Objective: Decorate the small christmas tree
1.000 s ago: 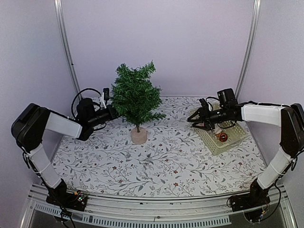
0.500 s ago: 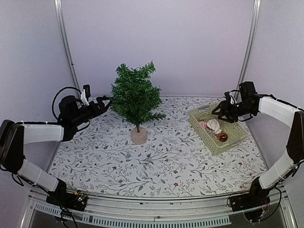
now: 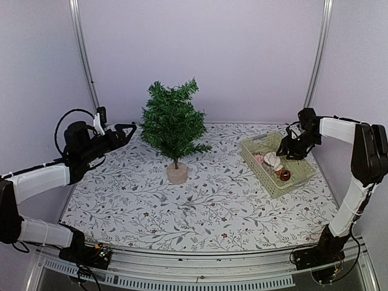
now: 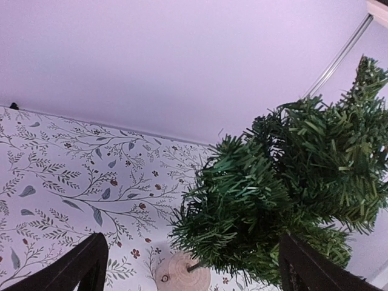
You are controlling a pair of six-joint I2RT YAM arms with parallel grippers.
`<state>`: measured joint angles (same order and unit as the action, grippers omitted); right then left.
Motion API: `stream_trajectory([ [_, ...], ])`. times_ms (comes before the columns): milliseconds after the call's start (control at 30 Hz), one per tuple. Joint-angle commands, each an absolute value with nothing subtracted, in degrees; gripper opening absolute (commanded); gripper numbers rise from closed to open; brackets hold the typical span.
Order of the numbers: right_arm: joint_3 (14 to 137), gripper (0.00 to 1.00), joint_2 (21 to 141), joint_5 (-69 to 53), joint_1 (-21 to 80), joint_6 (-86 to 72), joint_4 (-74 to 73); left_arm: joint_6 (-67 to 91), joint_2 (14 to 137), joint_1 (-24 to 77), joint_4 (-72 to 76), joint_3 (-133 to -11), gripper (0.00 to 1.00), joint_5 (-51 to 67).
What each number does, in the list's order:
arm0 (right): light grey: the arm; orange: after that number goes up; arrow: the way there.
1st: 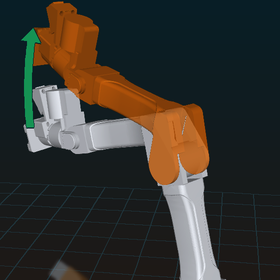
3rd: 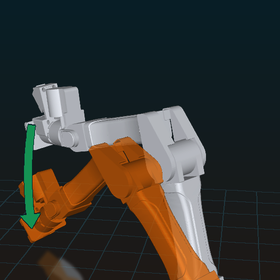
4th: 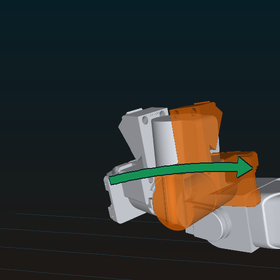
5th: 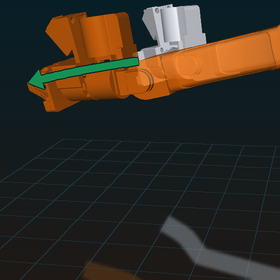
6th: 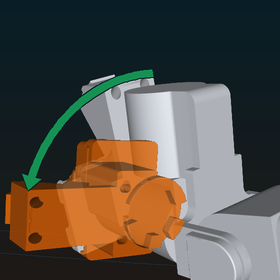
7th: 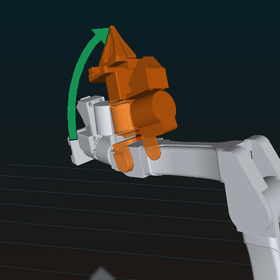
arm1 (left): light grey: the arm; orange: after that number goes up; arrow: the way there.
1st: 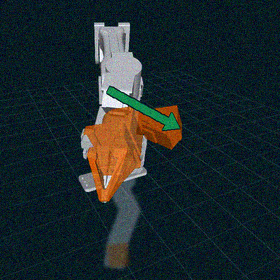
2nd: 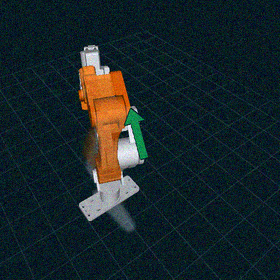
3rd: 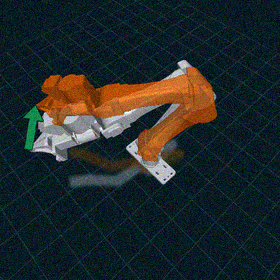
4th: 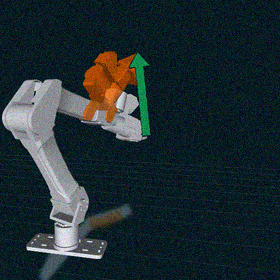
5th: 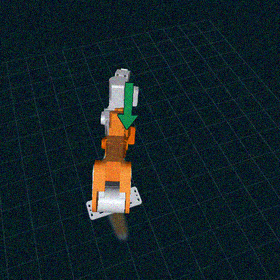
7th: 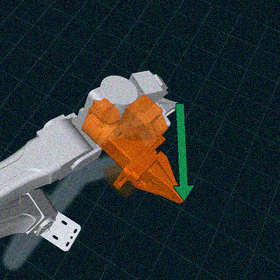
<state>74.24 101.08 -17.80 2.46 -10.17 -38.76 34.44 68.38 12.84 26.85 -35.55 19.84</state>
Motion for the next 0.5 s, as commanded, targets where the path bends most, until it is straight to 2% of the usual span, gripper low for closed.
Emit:
stream_trajectory([
  [0, 78.9, 0.56, 104.23, -16.59, 1.85, -6.98, -38.49, 32.82, 65.73, 12.3, 24.76, -34.17, 0.99, 19.8],
  [200, 86.46, 0.58, 110.67, -17.86, 1.85, -6.95, -37.53, 32.26, 63.96, 12.31, 23.94, -33.46, 1.0, 19.82],
  [367, 91.6, 0.66, 116.12, -19.2, 1.86, -6.62, -37.7, 31.68, 63.26, 12.39, 22.98, -33.88, 0.99, 19.37],
  [467, 92.83, 0.76, 118.22, -19.97, 1.82, -5.5, -37.72, 31.73, 62.43, 12.39, 22.85, -33.62, 0.99, 18.86],
])
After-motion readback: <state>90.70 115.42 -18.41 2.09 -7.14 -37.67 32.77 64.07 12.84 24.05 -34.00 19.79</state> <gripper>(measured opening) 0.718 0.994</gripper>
